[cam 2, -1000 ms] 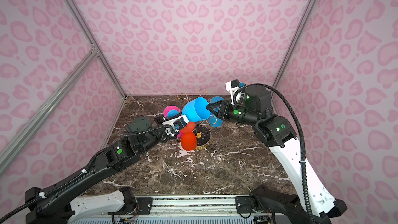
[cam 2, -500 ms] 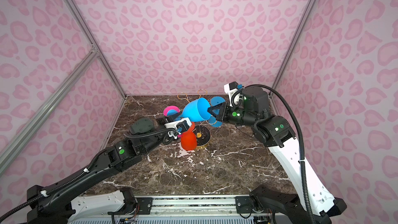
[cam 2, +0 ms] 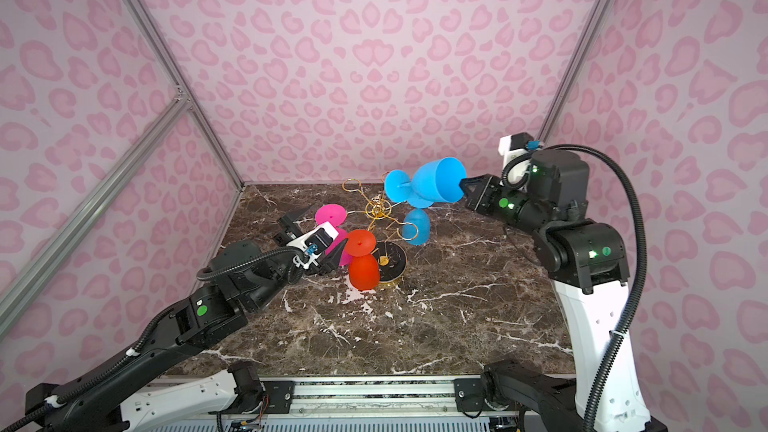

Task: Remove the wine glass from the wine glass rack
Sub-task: 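Carry the blue glass away with the right gripper while the left gripper withdraws, then lower the blue glass upright onto the table and open the right gripper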

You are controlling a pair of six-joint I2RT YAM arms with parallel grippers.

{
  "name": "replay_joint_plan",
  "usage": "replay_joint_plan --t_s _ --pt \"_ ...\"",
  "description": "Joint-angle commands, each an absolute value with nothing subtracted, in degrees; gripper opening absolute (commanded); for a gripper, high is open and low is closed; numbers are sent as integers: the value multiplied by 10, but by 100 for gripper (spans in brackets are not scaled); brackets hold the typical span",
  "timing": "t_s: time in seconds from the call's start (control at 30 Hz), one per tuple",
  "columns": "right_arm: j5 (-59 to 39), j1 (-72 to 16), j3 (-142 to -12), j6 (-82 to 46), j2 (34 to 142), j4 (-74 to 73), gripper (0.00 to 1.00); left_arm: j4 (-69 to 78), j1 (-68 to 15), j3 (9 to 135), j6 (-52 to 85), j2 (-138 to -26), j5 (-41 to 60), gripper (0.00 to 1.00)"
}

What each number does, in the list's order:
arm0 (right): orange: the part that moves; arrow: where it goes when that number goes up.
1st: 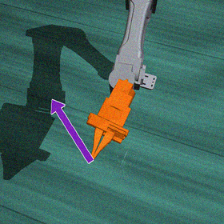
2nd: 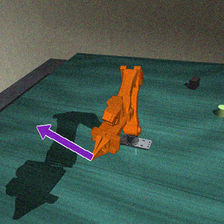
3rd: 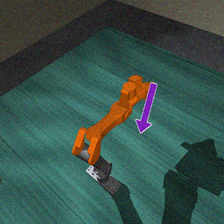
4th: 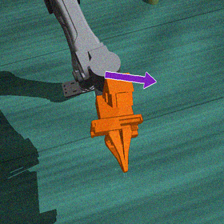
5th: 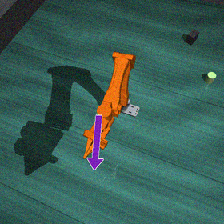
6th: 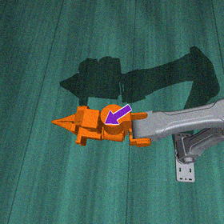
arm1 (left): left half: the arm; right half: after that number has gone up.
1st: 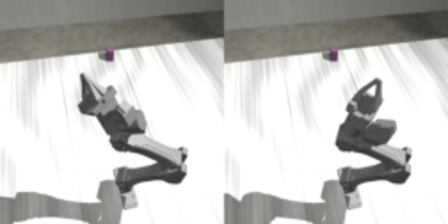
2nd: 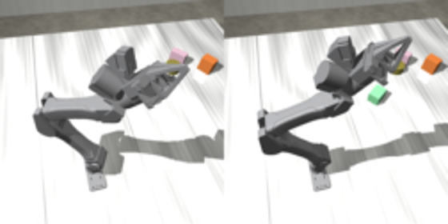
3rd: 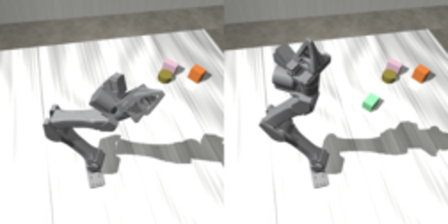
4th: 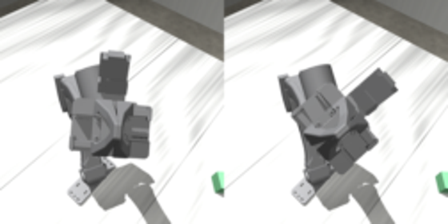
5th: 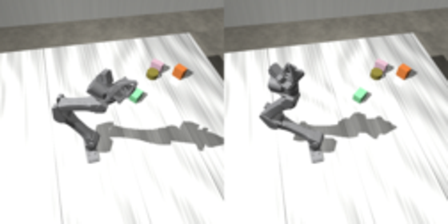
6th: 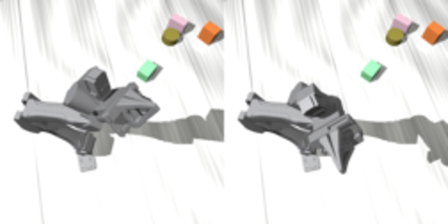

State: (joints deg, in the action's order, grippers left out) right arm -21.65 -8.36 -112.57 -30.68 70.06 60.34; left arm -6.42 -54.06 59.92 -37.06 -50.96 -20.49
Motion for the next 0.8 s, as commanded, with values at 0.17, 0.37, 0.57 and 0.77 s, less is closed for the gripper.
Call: replay_joint_plan --t_s 0.17,0.37,0.57,0.77 --pt "-109 32 -1160 -166 748 716 0 -74 -541 577 -300 -478 -229 98" --pt "-88 93 -1056 -132 788 688 0 -79 -541 568 -270 -471 -224 98" --pt "-102 107 -962 -121 850 643 0 -90 -541 559 -236 -461 -216 98" --pt "-102 105 -944 -112 906 626 0 -106 -541 553 -214 -448 -218 98"
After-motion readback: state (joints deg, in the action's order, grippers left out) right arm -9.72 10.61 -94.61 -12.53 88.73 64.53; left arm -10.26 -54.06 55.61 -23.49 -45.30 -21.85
